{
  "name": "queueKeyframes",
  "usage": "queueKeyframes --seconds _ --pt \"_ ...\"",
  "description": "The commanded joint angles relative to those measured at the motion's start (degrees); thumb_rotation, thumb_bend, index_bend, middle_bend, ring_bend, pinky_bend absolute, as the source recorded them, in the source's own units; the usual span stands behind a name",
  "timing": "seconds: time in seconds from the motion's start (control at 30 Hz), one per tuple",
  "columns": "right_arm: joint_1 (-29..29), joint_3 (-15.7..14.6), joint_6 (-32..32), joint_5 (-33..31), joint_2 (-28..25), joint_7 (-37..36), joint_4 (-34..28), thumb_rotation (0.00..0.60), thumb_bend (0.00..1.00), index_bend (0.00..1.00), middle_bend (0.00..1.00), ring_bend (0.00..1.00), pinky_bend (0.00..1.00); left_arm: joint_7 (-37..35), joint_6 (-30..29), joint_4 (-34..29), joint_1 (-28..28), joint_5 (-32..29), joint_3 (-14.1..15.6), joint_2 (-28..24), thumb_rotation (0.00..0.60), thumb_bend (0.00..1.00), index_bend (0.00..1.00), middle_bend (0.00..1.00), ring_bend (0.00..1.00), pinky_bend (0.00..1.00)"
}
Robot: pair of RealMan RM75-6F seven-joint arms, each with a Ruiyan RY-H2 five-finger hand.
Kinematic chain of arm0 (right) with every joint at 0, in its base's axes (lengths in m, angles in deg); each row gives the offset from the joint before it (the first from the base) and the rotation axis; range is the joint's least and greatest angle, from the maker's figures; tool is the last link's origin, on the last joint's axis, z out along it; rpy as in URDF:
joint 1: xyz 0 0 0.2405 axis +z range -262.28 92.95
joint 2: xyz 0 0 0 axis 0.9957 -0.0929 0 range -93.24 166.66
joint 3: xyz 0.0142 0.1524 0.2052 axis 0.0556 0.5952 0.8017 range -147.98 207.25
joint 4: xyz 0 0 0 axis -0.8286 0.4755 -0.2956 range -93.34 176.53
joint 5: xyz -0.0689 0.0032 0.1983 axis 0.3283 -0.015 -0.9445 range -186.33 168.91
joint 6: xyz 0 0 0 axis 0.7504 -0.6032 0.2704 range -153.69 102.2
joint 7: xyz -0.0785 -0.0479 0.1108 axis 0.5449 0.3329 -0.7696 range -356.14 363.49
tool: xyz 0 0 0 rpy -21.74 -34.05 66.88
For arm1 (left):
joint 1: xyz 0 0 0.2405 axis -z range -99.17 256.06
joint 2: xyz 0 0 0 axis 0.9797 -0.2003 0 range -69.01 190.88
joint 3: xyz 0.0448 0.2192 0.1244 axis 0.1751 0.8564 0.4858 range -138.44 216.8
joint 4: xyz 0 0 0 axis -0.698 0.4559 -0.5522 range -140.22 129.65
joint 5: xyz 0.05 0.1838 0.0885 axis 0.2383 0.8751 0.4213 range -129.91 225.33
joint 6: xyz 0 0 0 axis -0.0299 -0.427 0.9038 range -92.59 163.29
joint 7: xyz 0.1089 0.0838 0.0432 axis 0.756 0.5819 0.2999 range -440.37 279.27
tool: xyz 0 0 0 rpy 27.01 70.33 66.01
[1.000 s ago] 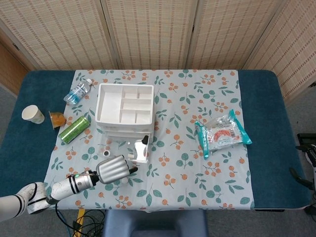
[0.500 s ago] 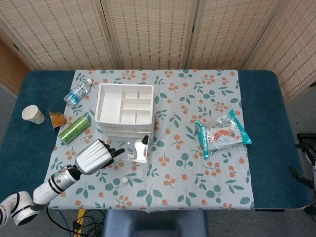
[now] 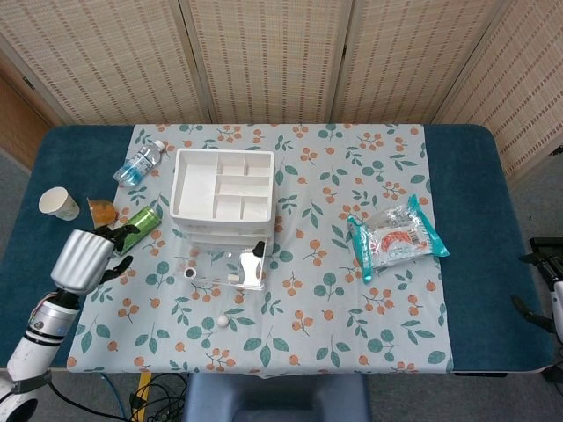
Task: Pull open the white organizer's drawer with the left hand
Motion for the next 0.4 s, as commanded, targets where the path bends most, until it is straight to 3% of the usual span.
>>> queueKeyframes --seconds 0.03,0.27,0.4 --pt "0.1 -0.3 0.3 0.4 -0.3 -0.1 -0.2 0.6 0.25 0.26 0.28 0.33 0.36 3.0 0.7 -3.0 -3.8 -6.9 -0.8 -2.0 0.6 0.27 0.3 0.53 0.56 0.72" --pt "0.2 -1.8 1.1 2.3 -0.4 -2.2 0.1 0.6 0.26 0.26 0.28 0.32 0.36 9.8 0.2 -8.2 -8.3 -13.4 0.0 -3.7 0.6 0.27 0.17 0.31 0.36 0.42" --pt "0.6 -2.4 1.2 3.6 0.2 -3.0 0.7 0.6 0.26 0.26 0.28 0.32 0.36 12.0 -1.7 -11.9 -11.0 -14.9 0.5 -3.8 0.6 0.27 0.14 0.27 0.33 0.37"
